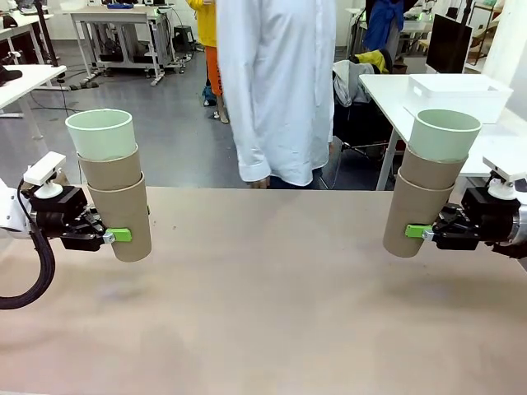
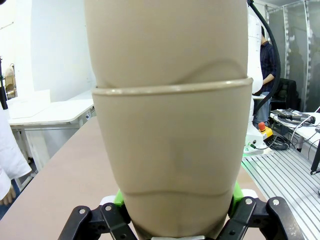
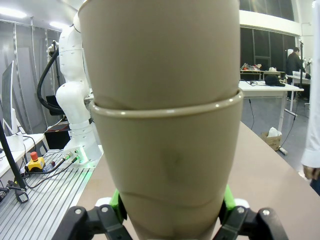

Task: Stack the cups and store them in the basket.
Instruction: Place the stack of Reusable plastic cups into the Pantry Basket.

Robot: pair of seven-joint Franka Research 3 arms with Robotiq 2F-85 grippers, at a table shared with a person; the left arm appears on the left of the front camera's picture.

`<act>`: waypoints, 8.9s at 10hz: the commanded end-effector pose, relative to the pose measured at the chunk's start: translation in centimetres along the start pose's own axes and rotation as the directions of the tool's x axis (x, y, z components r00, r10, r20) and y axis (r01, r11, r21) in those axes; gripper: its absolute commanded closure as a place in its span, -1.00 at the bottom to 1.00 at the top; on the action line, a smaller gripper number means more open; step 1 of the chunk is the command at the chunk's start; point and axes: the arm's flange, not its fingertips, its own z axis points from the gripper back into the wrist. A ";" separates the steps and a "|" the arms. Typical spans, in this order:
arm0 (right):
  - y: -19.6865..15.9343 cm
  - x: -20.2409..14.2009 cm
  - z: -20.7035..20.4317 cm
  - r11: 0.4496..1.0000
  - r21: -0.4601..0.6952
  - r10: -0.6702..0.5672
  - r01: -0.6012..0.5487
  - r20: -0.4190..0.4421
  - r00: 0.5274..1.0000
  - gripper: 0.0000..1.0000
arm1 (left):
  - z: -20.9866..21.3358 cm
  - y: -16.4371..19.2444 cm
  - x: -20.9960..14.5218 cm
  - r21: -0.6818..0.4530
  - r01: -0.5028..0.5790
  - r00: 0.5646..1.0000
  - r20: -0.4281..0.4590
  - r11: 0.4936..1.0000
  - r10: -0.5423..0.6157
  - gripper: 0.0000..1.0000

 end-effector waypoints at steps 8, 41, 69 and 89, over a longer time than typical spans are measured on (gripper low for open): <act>-0.3 0.5 0.0 1.000 0.006 0.011 -0.011 0.006 1.000 -0.71 | 0.0 0.0 0.5 -0.006 0.000 1.000 0.006 1.000 0.000 -0.66; -0.3 0.5 0.0 1.000 0.006 0.011 -0.011 0.006 1.000 -0.71 | 0.0 0.0 0.5 -0.006 0.000 1.000 0.006 1.000 0.000 -0.66; -0.3 0.5 0.0 1.000 0.006 0.011 -0.011 0.006 1.000 -0.71 | 0.0 0.0 0.5 -0.006 0.000 1.000 0.006 1.000 0.000 -0.66; -0.3 0.5 0.0 1.000 0.006 0.011 -0.011 0.006 1.000 -0.71 | 0.0 0.0 0.5 -0.006 0.000 1.000 0.006 1.000 0.000 -0.66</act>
